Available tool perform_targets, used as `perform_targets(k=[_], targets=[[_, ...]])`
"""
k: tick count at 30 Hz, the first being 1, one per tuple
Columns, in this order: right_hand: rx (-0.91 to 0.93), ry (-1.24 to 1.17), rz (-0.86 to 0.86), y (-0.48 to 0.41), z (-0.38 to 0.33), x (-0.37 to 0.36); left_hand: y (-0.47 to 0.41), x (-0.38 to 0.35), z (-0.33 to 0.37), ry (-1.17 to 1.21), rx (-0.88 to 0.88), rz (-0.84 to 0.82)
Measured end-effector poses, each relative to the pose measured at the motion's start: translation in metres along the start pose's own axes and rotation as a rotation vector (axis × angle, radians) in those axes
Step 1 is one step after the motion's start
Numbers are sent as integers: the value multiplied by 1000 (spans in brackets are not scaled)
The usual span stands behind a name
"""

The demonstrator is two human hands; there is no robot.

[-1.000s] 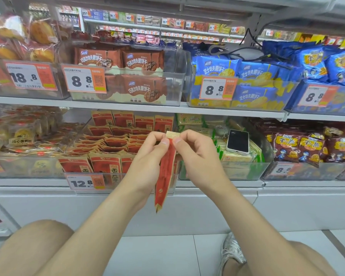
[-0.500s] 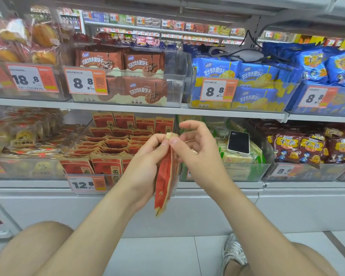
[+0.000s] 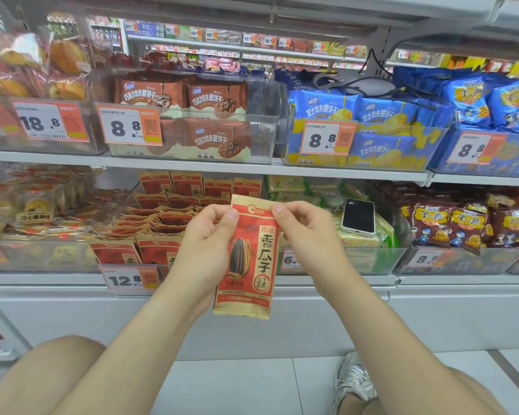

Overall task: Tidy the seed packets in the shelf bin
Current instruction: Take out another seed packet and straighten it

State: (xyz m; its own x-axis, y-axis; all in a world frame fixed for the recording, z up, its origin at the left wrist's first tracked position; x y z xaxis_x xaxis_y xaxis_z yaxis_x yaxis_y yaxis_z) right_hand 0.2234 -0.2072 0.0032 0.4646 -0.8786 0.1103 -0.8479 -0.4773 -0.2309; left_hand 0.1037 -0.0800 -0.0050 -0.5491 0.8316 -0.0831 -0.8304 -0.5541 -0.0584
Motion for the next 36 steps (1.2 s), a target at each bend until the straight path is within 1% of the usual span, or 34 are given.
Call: perform_targets(k=[2, 4, 6, 8, 10, 12, 14, 16, 17, 19, 20, 21, 23, 24, 25, 27, 30, 33, 36], targets=[[-94, -3, -31, 0, 5, 4, 0, 2, 1, 7, 20, 0], [-119, -46, -18, 1, 4, 4, 0, 1, 1, 14, 32, -16], [-78, -76, 5, 1, 2, 2, 0, 0, 2, 14, 24, -28], [-23, -57, 49, 1, 1, 1, 0, 0, 5, -55, -9, -31], [45, -29, 131, -1, 1, 4, 0, 2, 7, -178, -20, -46], [89, -22, 226, -1, 0, 10, 1, 2, 4, -337, 26, -109], [104, -31, 278, 1, 0, 14, 2, 2, 1, -467, 51, -171], [95, -50, 285, 1, 1, 13, 3, 3, 2, -475, 63, -200], [78, -70, 282, 1, 3, 12, 3, 3, 4, -443, 63, -209], [-10, -175, 226, -1, 3, 10, 4, 4, 7, -324, 34, -208], [-79, -221, 143, -1, 3, 8, 3, 5, 9, -270, 4, -189], [-140, -216, 31, 0, 1, 6, 2, 7, 10, -231, -27, -156], [-201, -76, -212, 6, -3, 3, -1, 12, 12, -185, -80, -83], [-208, -11, -304, 9, -4, 1, -2, 15, 12, -169, -90, -54], [-204, 20, -359, 11, -4, 0, -2, 16, 12, -157, -88, -39], [-181, -3, -362, 10, -3, -1, -2, 19, 11, -154, -51, -37], [-153, -43, -265, 9, -2, 0, -2, 16, 9, -77, 13, -120], [-146, -1, -228, 8, 0, 1, -4, 13, 10, 42, 50, -210], [-123, 69, -221, 9, -2, 1, -4, 15, 11, 81, 62, -267]])
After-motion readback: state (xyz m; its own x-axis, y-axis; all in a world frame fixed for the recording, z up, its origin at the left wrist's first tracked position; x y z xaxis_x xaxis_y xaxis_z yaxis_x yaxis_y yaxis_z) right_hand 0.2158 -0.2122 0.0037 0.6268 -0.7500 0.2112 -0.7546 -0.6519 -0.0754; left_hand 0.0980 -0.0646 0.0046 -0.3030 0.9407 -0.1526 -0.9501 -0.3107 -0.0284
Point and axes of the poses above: each hand's wrist, its own y-axis away from the middle knuckle, its own x-axis out of the back of the hand, z = x × y, the point moved 5 cm from there along -y, towards the middle knuckle, and after that the axes turned 6 degrees about -y, right-handed, at the moved point
